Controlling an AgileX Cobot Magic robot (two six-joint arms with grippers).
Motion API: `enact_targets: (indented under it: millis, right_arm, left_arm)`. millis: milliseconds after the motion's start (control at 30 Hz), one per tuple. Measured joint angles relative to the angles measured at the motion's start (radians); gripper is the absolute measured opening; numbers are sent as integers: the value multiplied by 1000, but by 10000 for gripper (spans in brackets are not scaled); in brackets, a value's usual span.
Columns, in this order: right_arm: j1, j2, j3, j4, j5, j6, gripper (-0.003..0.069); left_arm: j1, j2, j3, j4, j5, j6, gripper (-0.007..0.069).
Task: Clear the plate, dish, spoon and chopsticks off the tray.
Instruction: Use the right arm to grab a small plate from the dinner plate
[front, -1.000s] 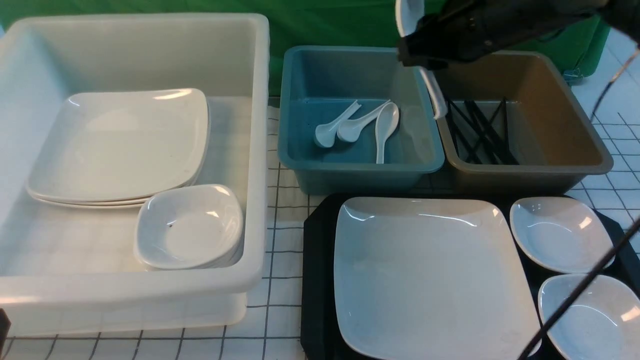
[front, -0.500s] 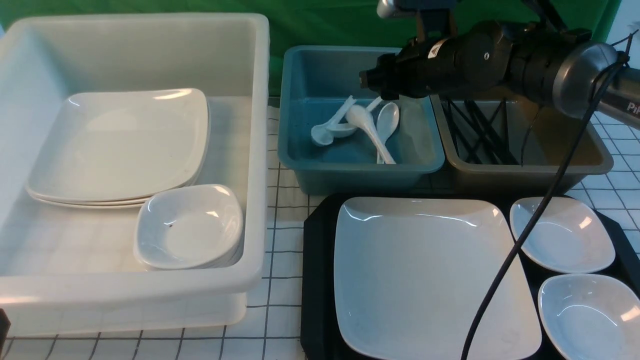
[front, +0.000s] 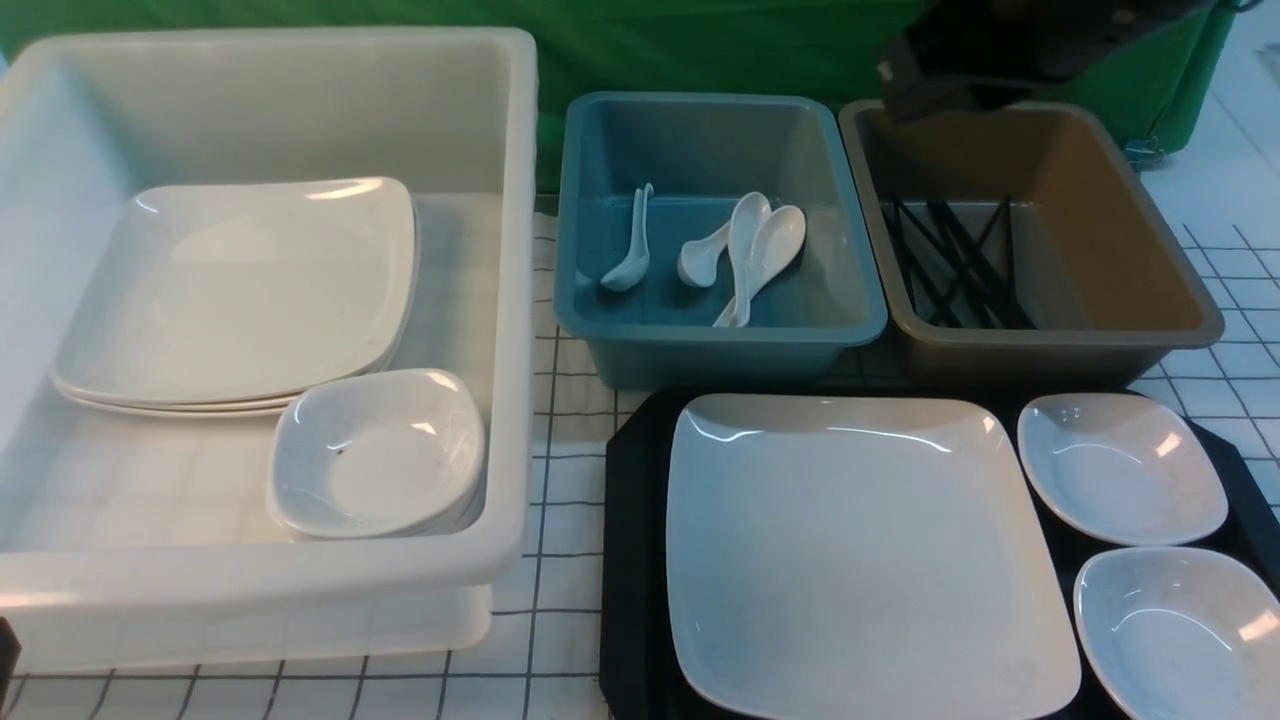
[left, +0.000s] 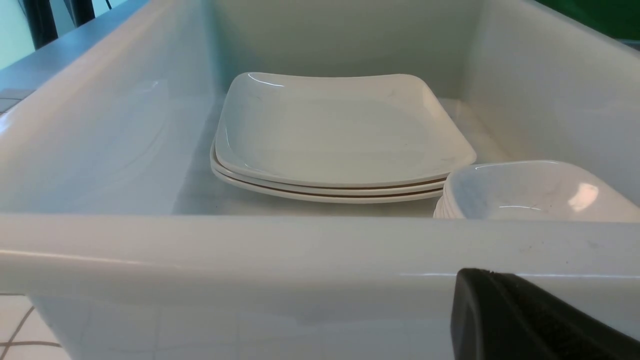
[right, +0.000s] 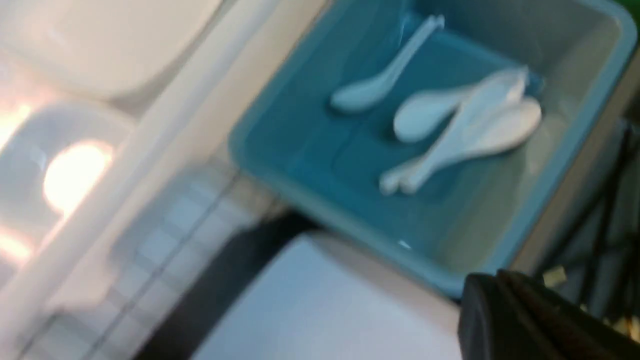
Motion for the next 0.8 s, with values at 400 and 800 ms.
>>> enact_targets:
  millis: [400, 800]
  right_arm:
    - [0, -324, 341, -108, 106, 115, 9]
    - [-195, -372, 936, -270, 25, 307, -1]
  left_arm:
    - [0, 0, 0, 0, -1, 0, 5]
    - [0, 0, 0, 0, -1, 2, 5]
